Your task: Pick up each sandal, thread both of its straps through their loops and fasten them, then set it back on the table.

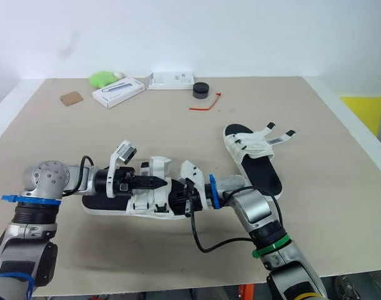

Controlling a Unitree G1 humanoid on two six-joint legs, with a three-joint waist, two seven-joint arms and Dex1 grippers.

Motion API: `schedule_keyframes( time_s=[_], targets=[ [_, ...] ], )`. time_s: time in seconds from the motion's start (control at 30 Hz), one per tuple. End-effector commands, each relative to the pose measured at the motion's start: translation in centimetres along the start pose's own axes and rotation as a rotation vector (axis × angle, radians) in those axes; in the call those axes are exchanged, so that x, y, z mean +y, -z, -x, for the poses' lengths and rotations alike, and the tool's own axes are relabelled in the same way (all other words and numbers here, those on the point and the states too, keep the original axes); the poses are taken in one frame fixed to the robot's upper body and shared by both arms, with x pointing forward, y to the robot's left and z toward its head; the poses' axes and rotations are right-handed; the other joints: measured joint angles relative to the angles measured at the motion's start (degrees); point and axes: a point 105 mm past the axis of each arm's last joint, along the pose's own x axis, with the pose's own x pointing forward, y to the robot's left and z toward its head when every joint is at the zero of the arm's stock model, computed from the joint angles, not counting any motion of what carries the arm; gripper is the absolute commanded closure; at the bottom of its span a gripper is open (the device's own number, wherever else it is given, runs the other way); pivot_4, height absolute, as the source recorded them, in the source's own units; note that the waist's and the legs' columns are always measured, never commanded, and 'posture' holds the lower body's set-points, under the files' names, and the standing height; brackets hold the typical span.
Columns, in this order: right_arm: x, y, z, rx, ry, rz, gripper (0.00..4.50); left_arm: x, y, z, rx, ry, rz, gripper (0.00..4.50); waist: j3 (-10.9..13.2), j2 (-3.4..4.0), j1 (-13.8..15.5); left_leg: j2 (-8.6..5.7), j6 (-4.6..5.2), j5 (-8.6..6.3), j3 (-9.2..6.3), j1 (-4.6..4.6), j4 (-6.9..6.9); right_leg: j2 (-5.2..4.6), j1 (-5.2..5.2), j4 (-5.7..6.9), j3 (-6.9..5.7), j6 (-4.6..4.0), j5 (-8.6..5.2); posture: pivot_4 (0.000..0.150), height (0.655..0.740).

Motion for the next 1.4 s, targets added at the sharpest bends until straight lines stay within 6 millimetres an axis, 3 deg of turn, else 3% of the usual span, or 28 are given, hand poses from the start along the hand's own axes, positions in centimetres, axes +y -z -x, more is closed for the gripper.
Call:
schedule_keyframes(
  time_s=[0.03,0.33,0.53,1.13,1.4],
  targets=[
    [0.4,4.0,-0.6,0.097,0.002,-0.146,4.50,-0.3,0.3,0.1,0.016,0.003,-0.033,4.44,0.0,0.00,0.0,0.00,0.00,0.00,0.00,0.00,0.00,0.00,0.00,0.00,0.00,0.00,0.00,0.150,0.7400],
    [0.4,4.0,-0.6,0.096,0.001,-0.146,4.50,0.1,-0.4,0.1,-0.016,-0.011,-0.068,4.44,0.0,0.00,0.0,0.00,0.00,0.00,0.00,0.00,0.00,0.00,0.00,0.00,0.00,0.00,0.00,0.150,0.7400],
    [0.4,4.0,-0.6,0.097,0.003,-0.145,4.50,-0.4,-2.3,-0.1,-0.086,0.025,-0.027,4.44,0.0,-0.01,0.1,0.00,0.00,0.00,0.00,0.00,0.01,0.00,0.01,0.00,-0.02,0.00,0.00,0.150,0.7400],
    [0.4,4.1,-0.5,0.101,0.001,-0.144,4.50,-0.6,0.2,0.2,0.004,0.035,0.048,4.44,0.0,-0.01,0.0,0.00,-0.01,-0.01,0.00,-0.01,-0.01,0.00,0.00,0.00,0.00,-0.01,-0.01,0.150,0.7400],
    [0.4,4.0,-0.6,0.101,0.001,-0.143,4.50,0.6,0.6,-0.2,-0.004,-0.025,0.099,4.44,0.0,-0.02,0.1,0.00,-0.01,-0.01,0.00,0.00,-0.01,-0.01,0.01,0.00,-0.01,-0.01,-0.01,0.150,0.7400]
  ],
)
